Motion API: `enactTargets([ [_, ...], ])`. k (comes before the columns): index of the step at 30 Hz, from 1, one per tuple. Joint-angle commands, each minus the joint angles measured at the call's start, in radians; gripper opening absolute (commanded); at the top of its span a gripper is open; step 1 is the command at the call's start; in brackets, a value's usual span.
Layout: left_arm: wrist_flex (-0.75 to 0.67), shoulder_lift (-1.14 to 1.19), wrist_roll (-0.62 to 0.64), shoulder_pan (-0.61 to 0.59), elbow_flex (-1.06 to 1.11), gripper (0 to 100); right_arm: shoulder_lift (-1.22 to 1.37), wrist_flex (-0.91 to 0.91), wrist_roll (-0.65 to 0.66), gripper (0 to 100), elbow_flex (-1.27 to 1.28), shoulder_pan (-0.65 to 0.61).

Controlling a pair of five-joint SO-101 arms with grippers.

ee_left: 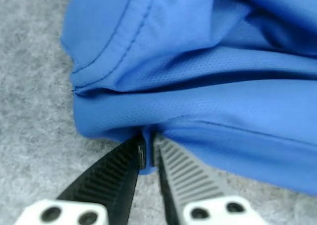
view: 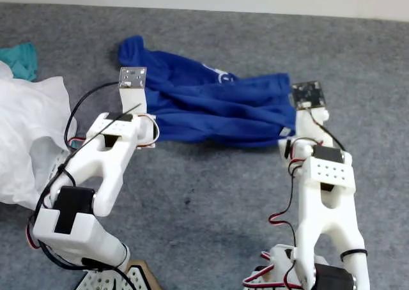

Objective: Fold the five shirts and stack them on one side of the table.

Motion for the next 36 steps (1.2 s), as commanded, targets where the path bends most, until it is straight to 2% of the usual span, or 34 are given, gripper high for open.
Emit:
enactTargets([
  [1,-0.018,-0.01,-0.008,-0.016,-0.038,0,-0.028,-0.045,-0.005,11.9,-0.002,0.042],
  [7,-0.009,-0.153,-0.003,-0.007,-0.033,1,-0.035,-0.042,-0.003,11.9,0.03,0.056],
  [14,0.115,-0.423,-0.003,0.054,-0.035,1,-0.038,-0.044,-0.006,11.9,0.068,0.024],
  [20,0.133,-0.625,-0.002,0.061,-0.036,1,-0.035,-0.044,-0.032,11.9,0.067,0.005],
  [25,0.13,-0.759,0.118,0.059,-0.038,1,-0.03,-0.044,-0.112,11.9,0.068,-0.039],
  [32,0.13,-0.816,0.129,0.077,-0.036,1,-0.028,-0.056,-0.181,11.9,0.091,-0.133],
  [36,0.103,-0.816,0.132,0.077,-0.048,1,-0.028,-0.186,-0.181,11.9,0.17,-0.165],
])
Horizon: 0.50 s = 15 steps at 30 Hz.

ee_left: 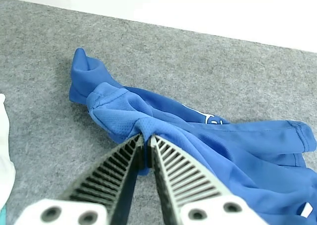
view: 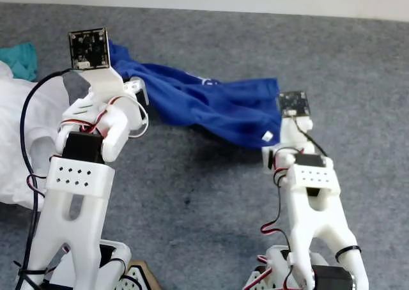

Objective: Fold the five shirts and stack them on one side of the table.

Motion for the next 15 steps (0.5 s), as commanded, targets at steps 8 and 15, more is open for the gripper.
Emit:
enactTargets([
  [8,-0.086,-0.038,0.011,0.021,-0.054,1,-0.027,-0.363,-0.014,11.9,0.145,-0.019],
  [15,-0.086,-0.036,0.009,0.019,-0.048,1,-0.008,-0.378,-0.015,11.9,0.101,0.005],
])
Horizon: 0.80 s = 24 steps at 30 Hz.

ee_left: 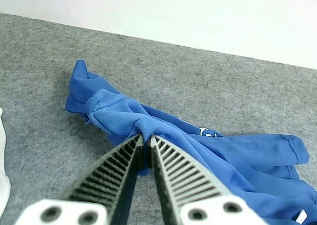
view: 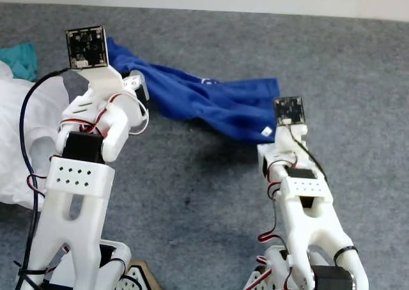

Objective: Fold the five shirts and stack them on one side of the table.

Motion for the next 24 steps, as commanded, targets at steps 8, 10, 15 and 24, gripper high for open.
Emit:
enactTargets([
  [8,-0.026,-0.033,0.006,0.019,-0.047,1,0.337,-0.024,-0.006,8.3,-0.203,0.056],
  [10,-0.026,-0.033,0.005,0.019,-0.03,1,0.39,-0.015,-0.005,0.2,-0.265,0.093],
  [15,-0.114,-0.033,0.003,0.019,0.042,1,0.392,0.005,-0.005,0.5,-0.3,0.147],
  [24,-0.163,-0.033,0.006,0.016,0.047,1,0.309,0.091,-0.003,0.5,-0.298,0.213],
])
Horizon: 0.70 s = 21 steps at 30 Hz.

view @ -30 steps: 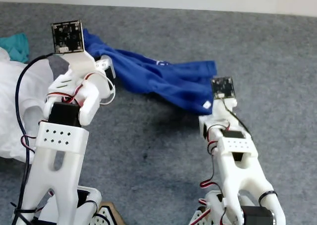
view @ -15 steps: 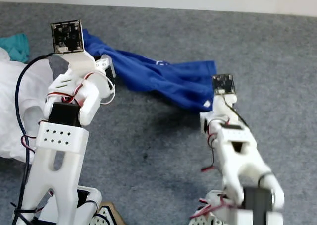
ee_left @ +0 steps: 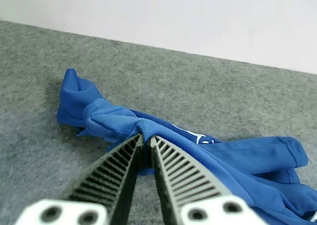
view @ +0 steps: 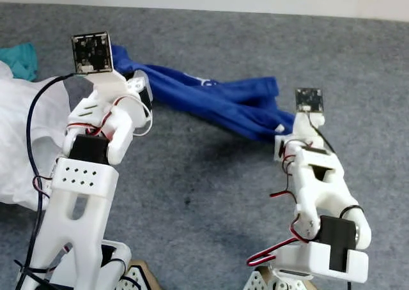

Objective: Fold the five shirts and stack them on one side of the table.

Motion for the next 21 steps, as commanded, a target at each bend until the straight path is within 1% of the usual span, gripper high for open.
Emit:
enactTargets([
  [1,-0.029,-0.033,0.008,-0.008,-0.045,1,-0.11,0.058,-0.002,0.5,-0.03,0.061],
  [3,-0.029,-0.033,0.021,-0.03,-0.067,1,-0.199,0.096,-0.002,0.5,-0.03,0.085],
  [7,-0.029,-0.033,0.091,-0.071,-0.09,1,-0.398,0.15,-0.003,0.5,-0.03,0.124],
  [11,-0.028,-0.036,0.098,-0.087,-0.093,1,-0.584,0.225,-0.008,0.5,-0.03,0.139],
  [14,-0.029,-0.039,0.1,-0.09,-0.107,1,-0.72,0.303,-0.009,0.5,-0.03,0.128],
  [19,-0.023,-0.039,0.101,-0.107,-0.174,1,-0.935,0.43,-0.011,0.5,-0.039,0.053],
  [21,-0.021,-0.039,0.101,-0.12,-0.213,1,-1.013,0.449,-0.035,0.5,-0.042,0.03],
])
